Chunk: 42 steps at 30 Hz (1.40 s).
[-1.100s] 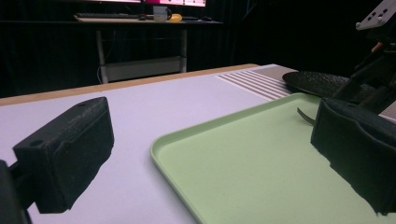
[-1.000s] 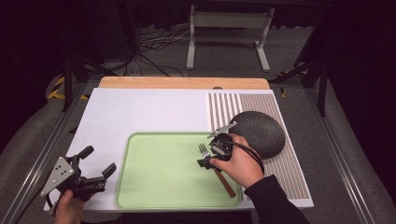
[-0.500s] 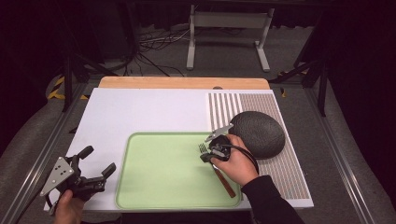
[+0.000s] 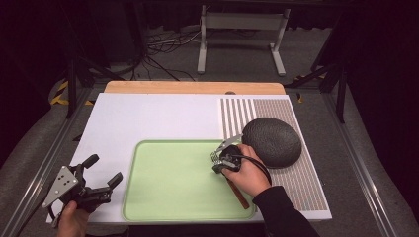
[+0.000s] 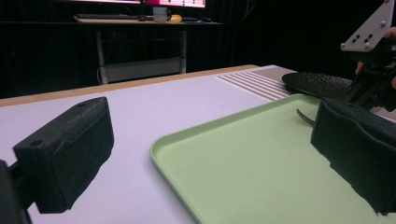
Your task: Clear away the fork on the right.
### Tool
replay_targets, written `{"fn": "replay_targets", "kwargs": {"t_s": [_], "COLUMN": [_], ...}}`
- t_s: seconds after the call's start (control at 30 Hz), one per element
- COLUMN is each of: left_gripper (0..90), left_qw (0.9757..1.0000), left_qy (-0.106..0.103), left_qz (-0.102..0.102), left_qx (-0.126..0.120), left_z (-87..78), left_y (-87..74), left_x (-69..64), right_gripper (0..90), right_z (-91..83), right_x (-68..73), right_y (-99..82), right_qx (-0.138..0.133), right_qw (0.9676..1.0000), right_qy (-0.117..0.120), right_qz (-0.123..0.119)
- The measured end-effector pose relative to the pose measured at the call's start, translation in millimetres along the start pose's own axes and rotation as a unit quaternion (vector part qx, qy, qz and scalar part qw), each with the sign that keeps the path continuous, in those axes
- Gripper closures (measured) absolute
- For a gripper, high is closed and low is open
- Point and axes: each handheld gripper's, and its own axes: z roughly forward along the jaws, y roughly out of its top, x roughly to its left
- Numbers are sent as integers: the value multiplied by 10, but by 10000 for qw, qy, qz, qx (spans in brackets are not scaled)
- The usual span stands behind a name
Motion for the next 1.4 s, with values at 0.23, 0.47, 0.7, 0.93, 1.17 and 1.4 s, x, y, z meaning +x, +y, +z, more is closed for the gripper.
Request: {"fn": "replay_targets", "kwargs": {"t_s": [0.23, 0.47, 0.7, 0.93, 1.17, 1.4], "left_gripper": [0, 0, 0, 1, 0, 0], "left_qw": [10000, 10000, 10000, 10000, 10000, 10000], "left_qy": [-3, -6, -15, -15, -14, -17], "left_qz": [0, -4, 5, 4, 3, -1], "left_qx": [5, 7, 21, 27, 26, 20], "left_z": [2, 3, 5, 9, 9, 6], "left_y": [-1, -1, -2, -5, -5, -4], "left_x": [-1, -3, -4, -4, -5, -3], "right_gripper": [900, 900, 900, 900, 900, 900], "right_z": [10, 17, 5, -30, -58, -93], "right_x": [-32, -64, -111, -182, -229, -287], "right_y": [-17, -28, -40, -76, -103, -145], "right_qx": [32, 31, 27, 14, 18, -9], "right_qw": [10000, 9999, 9997, 9992, 9986, 9975], "right_qy": [-61, -154, -241, -348, -435, -542], "right_qz": [23, 44, 106, 220, 288, 444]}}
